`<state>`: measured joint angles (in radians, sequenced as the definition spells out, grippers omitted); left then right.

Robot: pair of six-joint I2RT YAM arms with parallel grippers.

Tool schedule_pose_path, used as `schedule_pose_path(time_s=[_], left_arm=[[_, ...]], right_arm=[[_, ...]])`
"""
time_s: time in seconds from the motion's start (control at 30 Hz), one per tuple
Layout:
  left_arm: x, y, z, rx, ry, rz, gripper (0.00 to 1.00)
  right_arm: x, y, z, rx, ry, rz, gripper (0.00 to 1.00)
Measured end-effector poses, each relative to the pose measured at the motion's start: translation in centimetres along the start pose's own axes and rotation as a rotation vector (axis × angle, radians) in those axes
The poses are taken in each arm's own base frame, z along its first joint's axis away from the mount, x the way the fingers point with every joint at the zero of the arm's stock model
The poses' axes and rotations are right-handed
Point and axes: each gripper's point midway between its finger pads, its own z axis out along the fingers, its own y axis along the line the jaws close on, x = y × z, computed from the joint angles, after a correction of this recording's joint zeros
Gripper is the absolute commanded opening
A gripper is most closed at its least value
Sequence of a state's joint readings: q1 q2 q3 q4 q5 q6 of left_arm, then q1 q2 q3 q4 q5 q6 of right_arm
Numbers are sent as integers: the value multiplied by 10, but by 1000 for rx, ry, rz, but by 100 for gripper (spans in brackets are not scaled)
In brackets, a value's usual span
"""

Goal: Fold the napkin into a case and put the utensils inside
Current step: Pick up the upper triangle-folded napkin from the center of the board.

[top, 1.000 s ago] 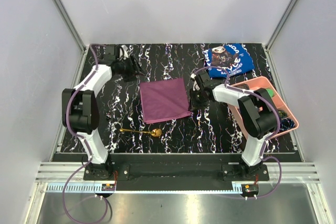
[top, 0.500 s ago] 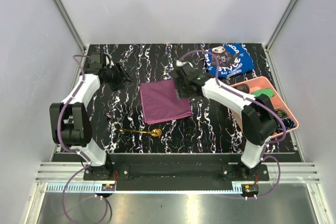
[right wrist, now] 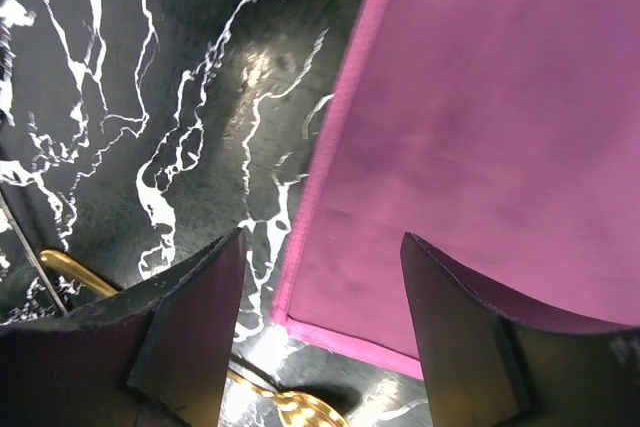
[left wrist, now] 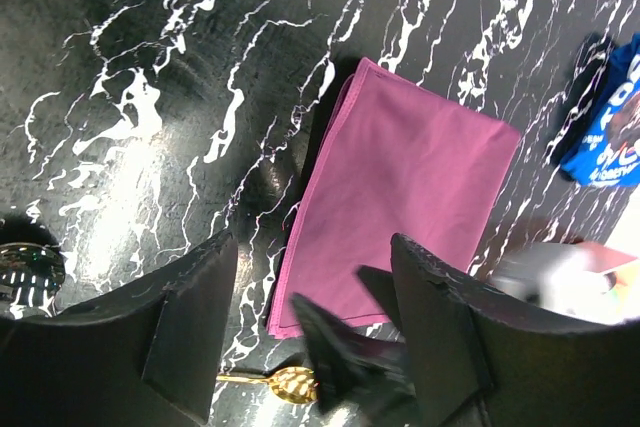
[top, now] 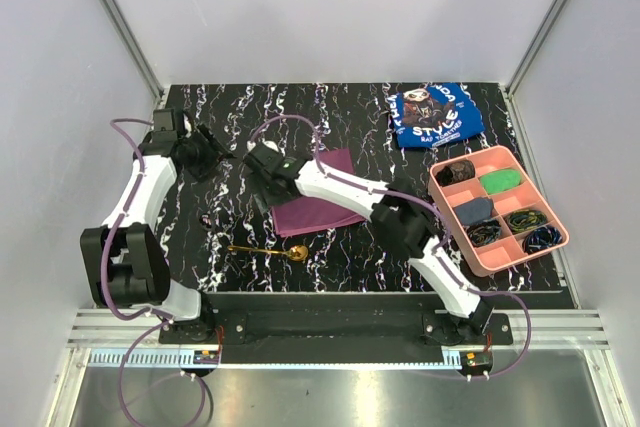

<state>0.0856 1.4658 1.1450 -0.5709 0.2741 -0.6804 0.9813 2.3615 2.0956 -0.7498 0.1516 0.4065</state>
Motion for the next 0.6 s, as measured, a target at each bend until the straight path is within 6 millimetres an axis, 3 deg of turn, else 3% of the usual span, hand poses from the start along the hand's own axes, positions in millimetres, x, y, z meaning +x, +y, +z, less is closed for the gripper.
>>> schedule_pose_path(time_s=[0.3,0.5,0.6], left_arm=[[0,1,-1,-7,3,-42,66],[1,3,0,-14,5,-53,69],[1,3,0,-14,4,-59,72]], right_arm=[[25,16,11,20,78,-24,52],[39,14,25,45,114,-24,51],[38,14,26,52,107,-19,44]])
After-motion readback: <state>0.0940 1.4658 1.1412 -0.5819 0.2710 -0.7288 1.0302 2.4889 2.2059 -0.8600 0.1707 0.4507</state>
